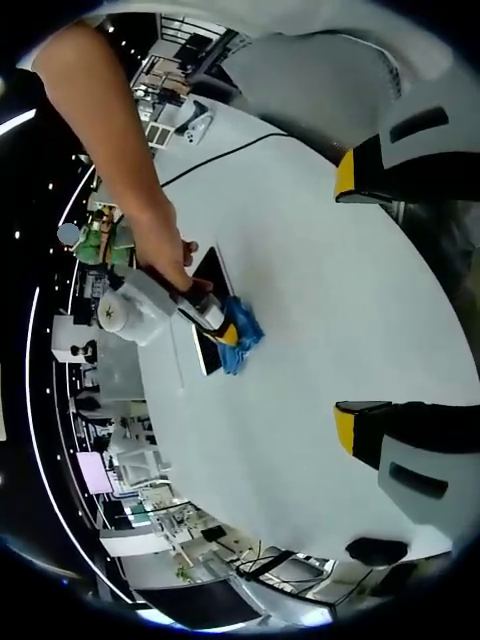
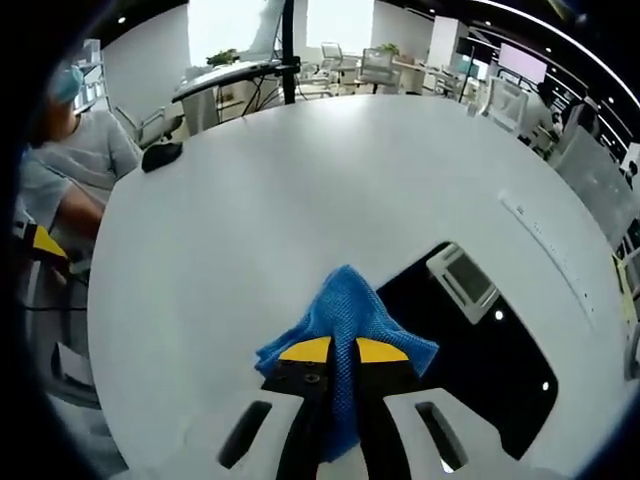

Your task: Wipe the mirror surface with the cleaning cloth until all visible marks leave the cleaned area.

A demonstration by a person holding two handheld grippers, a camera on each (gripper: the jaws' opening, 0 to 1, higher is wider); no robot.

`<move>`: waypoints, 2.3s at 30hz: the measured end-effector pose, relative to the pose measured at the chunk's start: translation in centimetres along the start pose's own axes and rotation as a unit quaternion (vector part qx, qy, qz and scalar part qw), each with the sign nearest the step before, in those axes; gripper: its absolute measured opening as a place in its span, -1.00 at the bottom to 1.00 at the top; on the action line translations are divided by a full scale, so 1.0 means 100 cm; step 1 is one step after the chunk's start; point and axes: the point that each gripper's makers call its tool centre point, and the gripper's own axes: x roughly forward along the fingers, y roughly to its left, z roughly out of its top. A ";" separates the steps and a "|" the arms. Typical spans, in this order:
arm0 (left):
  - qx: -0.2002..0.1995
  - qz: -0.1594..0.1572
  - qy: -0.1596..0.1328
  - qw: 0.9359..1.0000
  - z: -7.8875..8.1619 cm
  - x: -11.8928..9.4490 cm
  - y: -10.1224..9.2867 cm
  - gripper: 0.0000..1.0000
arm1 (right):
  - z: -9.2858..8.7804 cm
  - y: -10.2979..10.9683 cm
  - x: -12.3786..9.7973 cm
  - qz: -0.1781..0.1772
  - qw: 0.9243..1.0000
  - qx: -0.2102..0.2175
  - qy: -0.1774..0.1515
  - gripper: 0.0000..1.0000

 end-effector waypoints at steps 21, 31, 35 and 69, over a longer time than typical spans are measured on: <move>0.007 0.001 0.002 1.000 0.004 -0.002 -0.005 0.61 | -0.002 0.001 -0.002 0.011 1.000 0.025 0.001 -0.94; 0.011 0.002 0.000 1.000 0.006 -0.001 -0.002 0.61 | -0.001 -0.004 -0.012 0.017 0.999 0.041 -0.022 -0.95; 0.014 0.002 -0.001 1.000 0.008 -0.001 -0.001 0.61 | 0.001 -0.007 -0.014 0.017 0.998 0.045 -0.029 -0.95; 0.032 -0.007 -0.004 0.999 0.019 0.004 -0.007 0.62 | 0.004 -0.018 -0.088 0.013 0.994 0.049 -0.092 -0.95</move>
